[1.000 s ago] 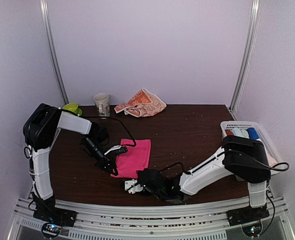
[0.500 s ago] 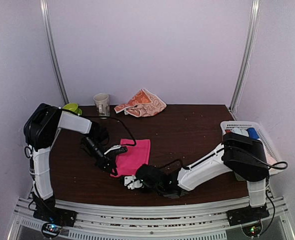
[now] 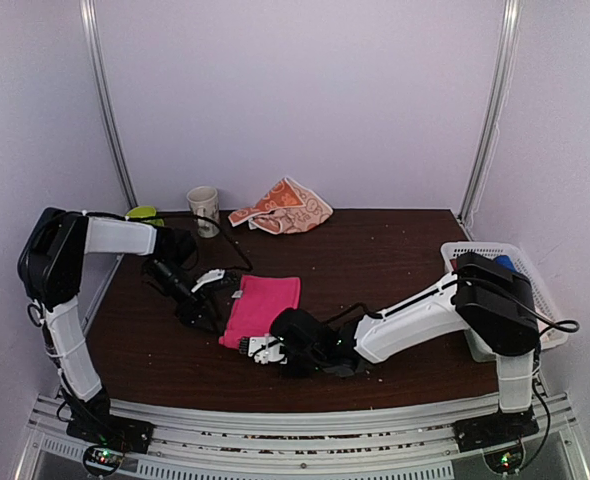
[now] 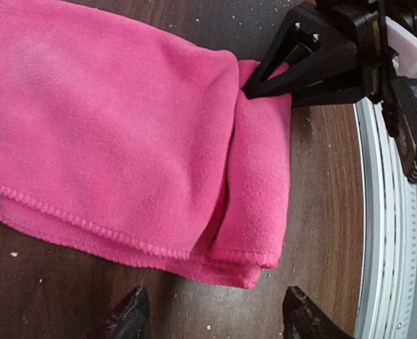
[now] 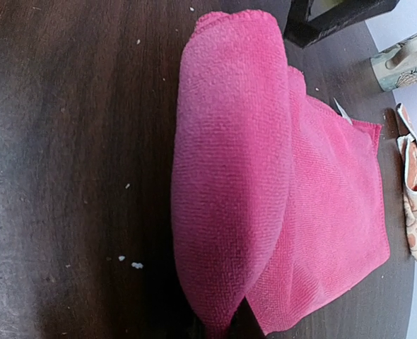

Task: Roll the towels
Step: Roll the towel at the center of the board.

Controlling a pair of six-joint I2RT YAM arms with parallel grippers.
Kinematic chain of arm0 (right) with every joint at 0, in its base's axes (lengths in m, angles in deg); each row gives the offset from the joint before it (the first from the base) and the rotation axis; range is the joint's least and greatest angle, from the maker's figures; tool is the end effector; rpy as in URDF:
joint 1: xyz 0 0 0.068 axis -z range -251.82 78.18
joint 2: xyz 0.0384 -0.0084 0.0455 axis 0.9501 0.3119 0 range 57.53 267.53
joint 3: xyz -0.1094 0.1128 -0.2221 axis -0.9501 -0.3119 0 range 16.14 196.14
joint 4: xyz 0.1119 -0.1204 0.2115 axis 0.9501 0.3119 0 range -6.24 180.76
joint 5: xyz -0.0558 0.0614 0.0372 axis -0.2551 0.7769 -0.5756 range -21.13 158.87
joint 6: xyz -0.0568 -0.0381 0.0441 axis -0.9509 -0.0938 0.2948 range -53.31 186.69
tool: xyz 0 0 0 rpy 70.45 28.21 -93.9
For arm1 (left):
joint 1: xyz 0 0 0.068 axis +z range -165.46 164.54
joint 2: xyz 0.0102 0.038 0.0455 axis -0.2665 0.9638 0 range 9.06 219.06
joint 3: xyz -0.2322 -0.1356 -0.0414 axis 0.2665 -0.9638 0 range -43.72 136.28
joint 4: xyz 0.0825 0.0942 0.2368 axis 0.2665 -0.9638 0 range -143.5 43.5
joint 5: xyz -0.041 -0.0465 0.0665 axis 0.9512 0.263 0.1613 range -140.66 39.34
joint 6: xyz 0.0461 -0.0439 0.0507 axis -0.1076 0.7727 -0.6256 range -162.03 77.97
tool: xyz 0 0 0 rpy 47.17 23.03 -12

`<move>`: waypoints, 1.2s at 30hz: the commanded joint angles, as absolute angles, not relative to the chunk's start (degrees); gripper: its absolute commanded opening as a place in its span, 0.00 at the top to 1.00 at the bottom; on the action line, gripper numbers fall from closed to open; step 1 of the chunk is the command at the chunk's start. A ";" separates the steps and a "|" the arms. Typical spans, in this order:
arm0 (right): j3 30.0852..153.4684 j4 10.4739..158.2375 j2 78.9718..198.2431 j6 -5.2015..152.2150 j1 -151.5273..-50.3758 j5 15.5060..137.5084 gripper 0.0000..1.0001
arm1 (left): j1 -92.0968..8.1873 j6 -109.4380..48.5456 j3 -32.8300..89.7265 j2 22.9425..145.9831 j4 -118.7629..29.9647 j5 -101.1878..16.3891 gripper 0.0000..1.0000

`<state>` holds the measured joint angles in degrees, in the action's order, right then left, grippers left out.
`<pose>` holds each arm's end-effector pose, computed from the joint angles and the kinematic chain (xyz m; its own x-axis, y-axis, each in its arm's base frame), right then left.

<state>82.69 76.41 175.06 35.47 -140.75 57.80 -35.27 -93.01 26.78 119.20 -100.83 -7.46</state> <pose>0.1747 0.4155 0.0902 0.2366 -0.8007 -0.5503 -0.8690 0.0789 -0.4884 0.2980 -0.1587 0.1209 -0.4335 0.7582 -0.4870 0.8567 0.1792 -0.4836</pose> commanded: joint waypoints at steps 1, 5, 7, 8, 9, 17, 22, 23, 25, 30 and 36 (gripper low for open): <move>84.56 85.97 174.34 39.44 -139.61 65.76 0.99 | -34.19 -93.53 22.28 112.12 -95.13 -10.31 0.34; 89.36 92.86 175.49 41.91 -137.59 73.51 0.99 | -34.16 -93.31 12.90 103.12 -82.30 -14.39 0.36; 92.52 97.08 176.68 42.98 -136.36 77.94 0.99 | -34.17 -93.68 8.19 99.20 -76.19 -16.14 0.37; 93.98 99.66 177.31 43.67 -135.90 79.78 0.99 | -34.15 -94.05 6.24 97.09 -73.70 -16.53 0.37; 95.53 101.27 177.96 44.28 -135.34 81.62 0.99 | -34.17 -94.55 4.47 95.65 -71.43 -17.25 0.37; 106.03 113.83 184.16 47.15 -132.93 93.64 0.98 | -34.58 -101.18 -13.62 79.66 -49.13 -21.17 0.41; 112.09 120.24 188.84 49.61 -130.49 100.33 0.97 | -36.50 -104.36 -18.74 74.82 -44.85 -21.75 0.43; 112.52 120.65 189.30 50.15 -130.27 101.34 0.98 | -36.83 -104.74 -18.98 74.96 -44.63 -22.01 0.43; 113.14 120.87 189.81 51.38 -129.52 103.41 0.97 | -37.75 -105.35 -19.19 75.72 -44.55 -22.67 0.43; 114.27 121.37 190.79 54.14 -127.51 108.29 0.97 | -42.70 -107.17 -20.48 76.96 -42.96 -26.95 0.43; 115.21 122.42 191.58 54.13 -126.49 109.81 0.97 | -49.50 -108.51 -23.38 78.12 -36.72 -34.82 0.42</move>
<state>115.32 115.90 188.48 52.69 -126.72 107.54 -46.68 -106.73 -21.63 77.22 -43.17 -29.25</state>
